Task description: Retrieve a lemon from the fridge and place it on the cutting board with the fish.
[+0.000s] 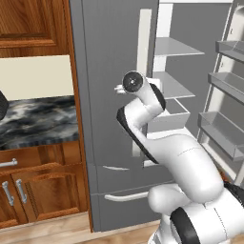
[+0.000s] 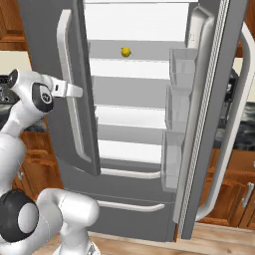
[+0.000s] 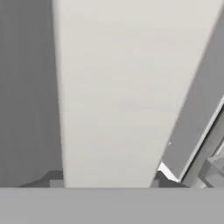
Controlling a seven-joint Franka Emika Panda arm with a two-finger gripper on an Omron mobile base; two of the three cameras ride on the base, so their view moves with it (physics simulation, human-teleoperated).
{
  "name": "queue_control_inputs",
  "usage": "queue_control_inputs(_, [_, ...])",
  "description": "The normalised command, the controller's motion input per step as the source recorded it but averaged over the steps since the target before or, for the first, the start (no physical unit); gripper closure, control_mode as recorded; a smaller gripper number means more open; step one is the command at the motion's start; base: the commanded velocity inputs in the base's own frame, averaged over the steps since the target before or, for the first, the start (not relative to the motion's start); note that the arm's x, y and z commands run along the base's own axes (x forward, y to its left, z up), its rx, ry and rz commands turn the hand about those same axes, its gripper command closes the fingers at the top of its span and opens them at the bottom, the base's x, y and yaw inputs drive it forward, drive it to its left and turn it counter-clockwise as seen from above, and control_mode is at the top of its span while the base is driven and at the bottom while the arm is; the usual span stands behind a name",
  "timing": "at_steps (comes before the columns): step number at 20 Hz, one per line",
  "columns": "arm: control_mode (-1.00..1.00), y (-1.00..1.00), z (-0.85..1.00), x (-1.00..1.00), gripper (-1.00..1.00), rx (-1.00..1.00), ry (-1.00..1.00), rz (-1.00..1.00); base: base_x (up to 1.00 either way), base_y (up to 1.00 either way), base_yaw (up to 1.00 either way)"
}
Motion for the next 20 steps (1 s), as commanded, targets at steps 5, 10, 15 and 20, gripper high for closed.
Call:
queue_control_inputs(5, [-1.00,0.81,0.09,-1.00,1.00,0.00,0.06,-0.32,0.00,0.00,0.00])
queue_control_inputs(10, [-1.00,0.91,0.04,-0.75,1.00,-0.04,0.13,-0.29,0.00,0.00,0.00])
queue_control_inputs(15, [-1.00,0.95,0.00,-0.04,-1.00,-0.08,0.08,-0.32,0.00,0.00,0.00])
queue_control_inputs(20, [-1.00,0.57,0.00,0.00,-1.00,-0.03,0.02,-0.16,0.00,0.00,0.00])
